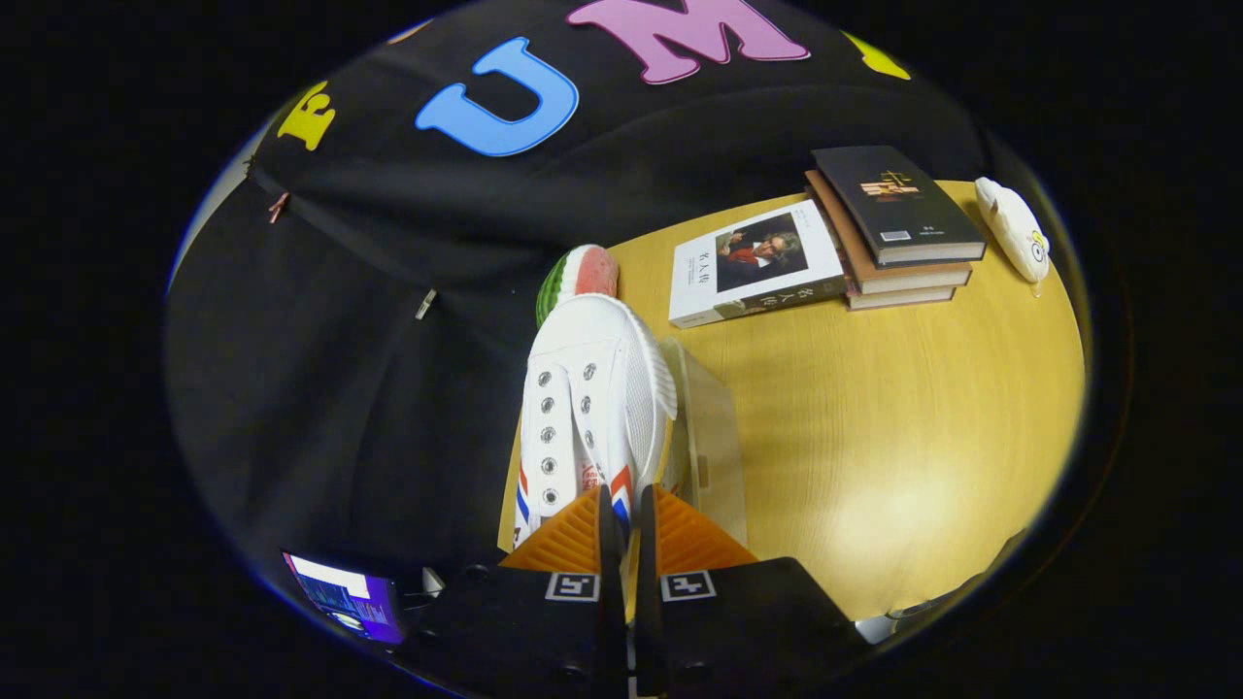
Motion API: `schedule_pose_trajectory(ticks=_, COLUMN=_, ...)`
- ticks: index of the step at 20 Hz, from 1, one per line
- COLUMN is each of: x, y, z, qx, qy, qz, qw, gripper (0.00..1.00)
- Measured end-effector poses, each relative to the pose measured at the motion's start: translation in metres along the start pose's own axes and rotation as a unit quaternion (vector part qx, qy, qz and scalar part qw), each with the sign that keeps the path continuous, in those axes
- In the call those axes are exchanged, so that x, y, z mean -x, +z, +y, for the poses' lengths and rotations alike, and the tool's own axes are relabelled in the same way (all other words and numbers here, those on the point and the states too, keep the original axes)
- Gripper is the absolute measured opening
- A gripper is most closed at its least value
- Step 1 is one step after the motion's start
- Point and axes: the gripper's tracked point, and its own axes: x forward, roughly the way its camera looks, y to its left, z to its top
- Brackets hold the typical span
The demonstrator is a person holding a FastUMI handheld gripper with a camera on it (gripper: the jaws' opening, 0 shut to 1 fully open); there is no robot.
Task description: Open the storage box then place both shoes into the box .Put the left shoe in first, then the right shoe, with the right side of both shoes facing outward in a uniform manner.
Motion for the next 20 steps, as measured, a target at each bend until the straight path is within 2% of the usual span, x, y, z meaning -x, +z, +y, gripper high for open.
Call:
schedule_pose_trajectory(ticks=3, x=-0.015, y=-0.006, z=0.004, qx=0.039, qy=-0.032, qz=0.002, qw=0.999, gripper=0.08)
schedule_pose_trajectory(ticks=9, x=-0.035, y=-0.015, z=0.001, qx=0.043, qy=-0.063, qz=0.01, qw=0.997, gripper=0.09)
schedule_pose_trajectory(ticks=11, x=-0.035, y=-0.017, z=0.012, qx=0.036, qy=-0.042, qz=0.014, qw=0.998, gripper=0.15)
schedule_pose_trajectory(ticks=13, x=-0.028, y=-0.005, z=0.035, qx=0.005, qy=-0.004, qz=-0.01, qw=1.0, gripper=0.39)
schedule_pose_trajectory(ticks=16, x=-0.013, y=0.017, z=0.03, qx=0.022, qy=-0.018, qz=-0.057, qw=0.998, gripper=0.99)
schedule_pose_trajectory(ticks=20, x=0.03, y=0.045, z=0.017, qx=0.073, qy=-0.058, qz=-0.141, qw=0.986, gripper=0.99)
